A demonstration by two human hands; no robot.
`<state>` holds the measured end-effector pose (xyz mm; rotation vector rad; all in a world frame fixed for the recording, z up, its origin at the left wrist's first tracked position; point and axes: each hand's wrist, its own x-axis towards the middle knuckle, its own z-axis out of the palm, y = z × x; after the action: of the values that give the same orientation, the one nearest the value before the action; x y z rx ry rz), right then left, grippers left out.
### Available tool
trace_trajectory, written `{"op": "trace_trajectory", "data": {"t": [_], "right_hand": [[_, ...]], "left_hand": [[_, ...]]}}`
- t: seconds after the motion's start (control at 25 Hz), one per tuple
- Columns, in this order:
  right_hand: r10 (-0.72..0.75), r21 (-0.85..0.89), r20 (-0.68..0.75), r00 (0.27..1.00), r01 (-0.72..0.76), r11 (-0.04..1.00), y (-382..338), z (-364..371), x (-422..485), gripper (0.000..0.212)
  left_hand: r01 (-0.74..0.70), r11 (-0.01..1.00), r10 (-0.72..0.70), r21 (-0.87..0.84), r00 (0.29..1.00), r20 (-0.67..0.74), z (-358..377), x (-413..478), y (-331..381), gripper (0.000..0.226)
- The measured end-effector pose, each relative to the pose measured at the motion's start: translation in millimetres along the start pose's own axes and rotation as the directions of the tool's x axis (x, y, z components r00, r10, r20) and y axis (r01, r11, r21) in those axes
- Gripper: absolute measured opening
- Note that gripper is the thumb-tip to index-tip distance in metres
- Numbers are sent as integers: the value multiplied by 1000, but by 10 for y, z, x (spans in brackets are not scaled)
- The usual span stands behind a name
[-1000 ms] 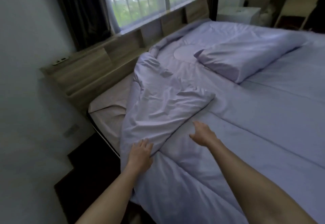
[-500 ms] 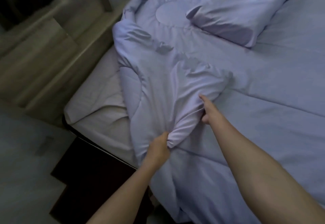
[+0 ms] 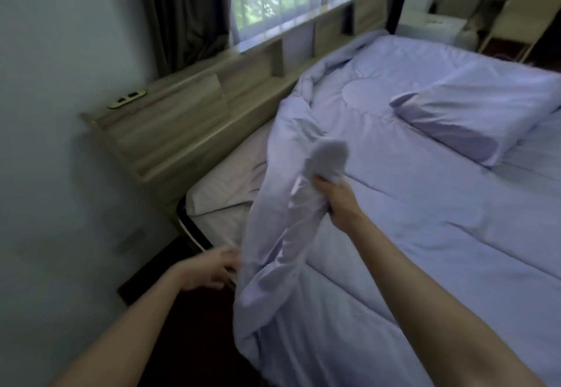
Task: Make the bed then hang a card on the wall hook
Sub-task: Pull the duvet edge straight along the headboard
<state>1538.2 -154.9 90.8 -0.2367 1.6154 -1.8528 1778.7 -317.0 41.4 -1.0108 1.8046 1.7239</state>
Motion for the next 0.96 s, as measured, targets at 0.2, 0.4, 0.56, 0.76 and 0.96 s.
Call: {"op": "trace_trajectory", "data": {"t": [0.2,0.4,0.56,0.76,0.96], "right_hand": [[155,-184,413,897,-85,979,600,1409,-562,35],[168,-362,552,817,53,931,790,2212,-360,19],[332,-800,490,806,264,539,1253,2428,84,57],[193,-989,1,981,-28,148,1635,1544,298,54],[281,-944,-305,910,-327,33,1566,604,-148,59]], "left_hand": [[-316,903,260,-290,941,-216,-772,-462,1247,54],[52,730,194,681,941,-279,-1996,12,1304,84],[132,628,268,767,888,-373,-3057,312,566,57],[116,733,317,670,814,-488,-3771,537,-82,57],[107,777,280,620,824,-492,-3944,743,-248,60]]}}
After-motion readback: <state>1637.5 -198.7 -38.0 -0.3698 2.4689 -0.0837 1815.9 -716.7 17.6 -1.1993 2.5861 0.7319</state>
